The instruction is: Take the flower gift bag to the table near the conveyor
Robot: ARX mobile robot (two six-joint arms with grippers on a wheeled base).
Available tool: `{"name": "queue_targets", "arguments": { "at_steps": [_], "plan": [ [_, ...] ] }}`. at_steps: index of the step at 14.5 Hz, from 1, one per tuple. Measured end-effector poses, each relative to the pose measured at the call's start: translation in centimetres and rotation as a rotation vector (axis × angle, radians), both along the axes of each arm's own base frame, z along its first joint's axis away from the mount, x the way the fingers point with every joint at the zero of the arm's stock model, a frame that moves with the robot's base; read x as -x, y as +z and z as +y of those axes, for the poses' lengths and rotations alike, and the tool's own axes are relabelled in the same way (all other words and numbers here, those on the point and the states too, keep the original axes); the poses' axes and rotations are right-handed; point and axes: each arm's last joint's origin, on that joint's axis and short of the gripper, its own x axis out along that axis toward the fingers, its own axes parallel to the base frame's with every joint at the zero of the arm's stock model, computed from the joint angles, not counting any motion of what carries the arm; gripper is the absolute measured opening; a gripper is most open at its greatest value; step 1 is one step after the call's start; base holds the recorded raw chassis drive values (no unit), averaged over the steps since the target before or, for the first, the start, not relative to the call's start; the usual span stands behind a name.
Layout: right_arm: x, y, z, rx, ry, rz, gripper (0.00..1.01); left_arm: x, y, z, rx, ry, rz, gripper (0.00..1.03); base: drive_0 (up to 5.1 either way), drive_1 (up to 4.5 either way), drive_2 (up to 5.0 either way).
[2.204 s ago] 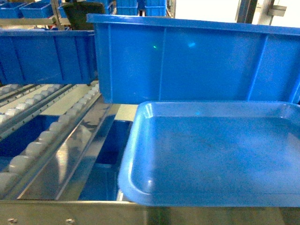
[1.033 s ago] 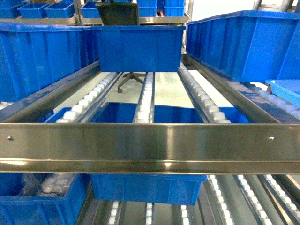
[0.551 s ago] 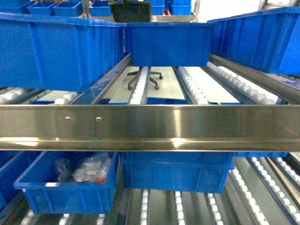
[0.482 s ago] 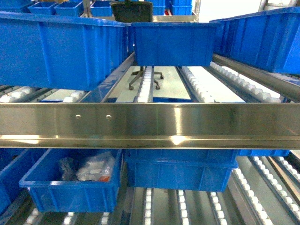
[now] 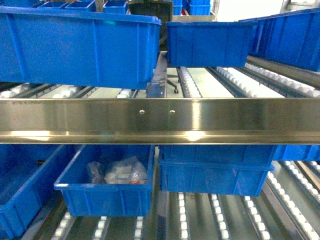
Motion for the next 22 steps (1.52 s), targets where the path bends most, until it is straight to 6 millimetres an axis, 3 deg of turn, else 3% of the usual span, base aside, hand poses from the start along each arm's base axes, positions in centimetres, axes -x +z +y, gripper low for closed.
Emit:
{"name": "queue_targets", "arguments": {
  "at_steps": [13,22],
  "plan": [
    [0.03,0.04,0.0,0.001,0.0,-0.004,0.02,0.0,0.01,0.0,0.001,0.0,-0.001,0.02,-4.6,0.62,4.0],
    [0.03,0.03,0.0,0.001,0.0,-0.004,0.02,0.0,0.01,0.0,0.0,-0.001,-0.001,0.02,-4.7,1.74,3.2]
  ]
}}
